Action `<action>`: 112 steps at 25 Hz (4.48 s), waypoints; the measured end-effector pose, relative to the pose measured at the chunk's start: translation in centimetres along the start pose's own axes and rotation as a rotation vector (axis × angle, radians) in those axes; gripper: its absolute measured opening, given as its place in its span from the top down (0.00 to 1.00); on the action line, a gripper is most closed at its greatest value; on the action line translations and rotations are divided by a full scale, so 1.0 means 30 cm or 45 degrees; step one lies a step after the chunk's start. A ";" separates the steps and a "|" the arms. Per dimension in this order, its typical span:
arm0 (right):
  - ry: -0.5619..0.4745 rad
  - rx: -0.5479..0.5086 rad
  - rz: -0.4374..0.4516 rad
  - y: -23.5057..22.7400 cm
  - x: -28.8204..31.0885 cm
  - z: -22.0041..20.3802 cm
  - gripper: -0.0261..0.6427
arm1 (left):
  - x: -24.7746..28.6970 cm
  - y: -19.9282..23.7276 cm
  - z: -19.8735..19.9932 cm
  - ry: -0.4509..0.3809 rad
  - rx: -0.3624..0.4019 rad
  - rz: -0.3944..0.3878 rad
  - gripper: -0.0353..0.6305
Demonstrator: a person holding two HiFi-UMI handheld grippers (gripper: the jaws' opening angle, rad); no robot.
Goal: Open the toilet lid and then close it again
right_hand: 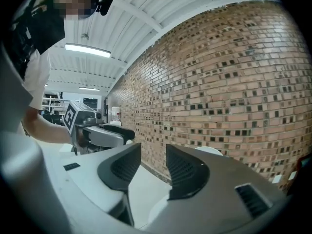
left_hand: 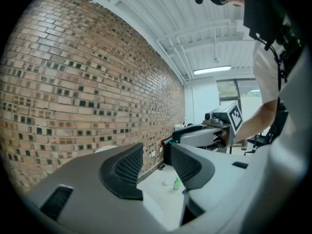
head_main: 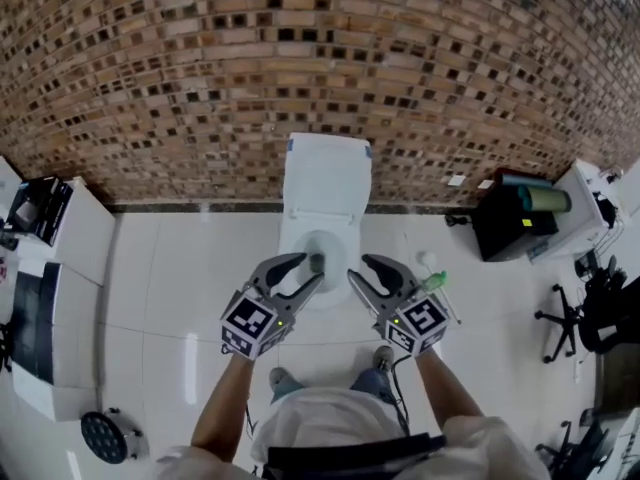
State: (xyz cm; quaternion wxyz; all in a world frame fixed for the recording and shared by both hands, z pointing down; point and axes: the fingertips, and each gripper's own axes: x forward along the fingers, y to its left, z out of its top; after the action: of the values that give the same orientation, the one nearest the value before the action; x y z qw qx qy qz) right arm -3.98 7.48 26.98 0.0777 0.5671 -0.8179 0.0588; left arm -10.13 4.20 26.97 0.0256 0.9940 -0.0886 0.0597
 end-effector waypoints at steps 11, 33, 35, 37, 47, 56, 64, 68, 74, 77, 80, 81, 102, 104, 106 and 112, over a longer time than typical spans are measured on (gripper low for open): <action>-0.034 -0.111 0.248 -0.445 -0.282 -0.069 0.71 | 0.367 -0.133 0.076 -0.127 -0.145 0.388 0.67; 0.223 -0.180 0.441 -0.794 -0.091 -0.138 0.69 | 0.322 -0.106 0.050 -0.097 -0.115 0.590 0.67; 0.251 -0.151 0.439 -0.834 -0.014 -0.147 0.64 | 0.334 -0.079 0.029 -0.064 -0.091 0.576 0.67; 0.279 -0.160 0.442 -0.880 0.062 -0.153 0.62 | 0.354 -0.059 0.006 -0.033 -0.083 0.565 0.67; 0.448 -0.257 0.476 -1.209 0.587 -0.251 0.57 | 0.536 0.172 -0.126 0.063 -0.074 0.595 0.67; 0.595 -0.277 0.481 -1.372 0.960 -0.417 0.57 | 0.654 0.334 -0.222 0.093 -0.105 0.632 0.67; 0.633 -0.202 0.479 -1.393 1.064 -0.486 0.71 | 0.609 0.373 -0.296 0.112 -0.166 0.671 0.67; 0.613 -0.442 0.508 -1.328 1.032 -0.431 0.76 | 0.565 0.389 -0.270 0.057 -0.151 0.732 0.67; 0.560 -0.709 0.455 -1.019 0.781 -0.509 0.76 | 0.455 0.265 -0.267 0.074 -0.139 0.733 0.67; 0.466 -0.841 0.369 -0.855 0.657 -0.561 0.75 | 0.397 0.212 -0.262 0.071 -0.075 0.744 0.67; 0.409 -1.009 0.306 -0.724 0.561 -0.646 0.75 | 0.361 0.184 -0.271 0.062 -0.059 0.761 0.67; 0.396 -1.057 0.293 -0.679 0.534 -0.681 0.75 | 0.348 0.174 -0.279 0.062 -0.054 0.766 0.67; 0.898 -1.205 0.541 -0.177 0.286 -1.772 0.68 | 0.059 -0.021 -0.676 0.102 -0.191 0.863 0.67; 0.851 -1.144 0.535 -0.166 0.290 -1.725 0.68 | 0.049 -0.023 -0.693 0.117 -0.201 0.862 0.67; 0.763 -1.069 0.531 -0.163 0.292 -1.623 0.68 | 0.052 -0.028 -0.681 0.131 -0.200 0.852 0.67; 0.428 -0.825 0.567 -0.230 0.257 -1.046 0.68 | 0.098 -0.032 -0.488 0.082 -0.153 0.835 0.67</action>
State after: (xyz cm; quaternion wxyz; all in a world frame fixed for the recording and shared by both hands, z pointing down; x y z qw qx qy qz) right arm 1.72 3.76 59.30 0.3696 0.3053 -0.8725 -0.0941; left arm -8.77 5.54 41.80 0.0664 0.9068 -0.4062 0.0907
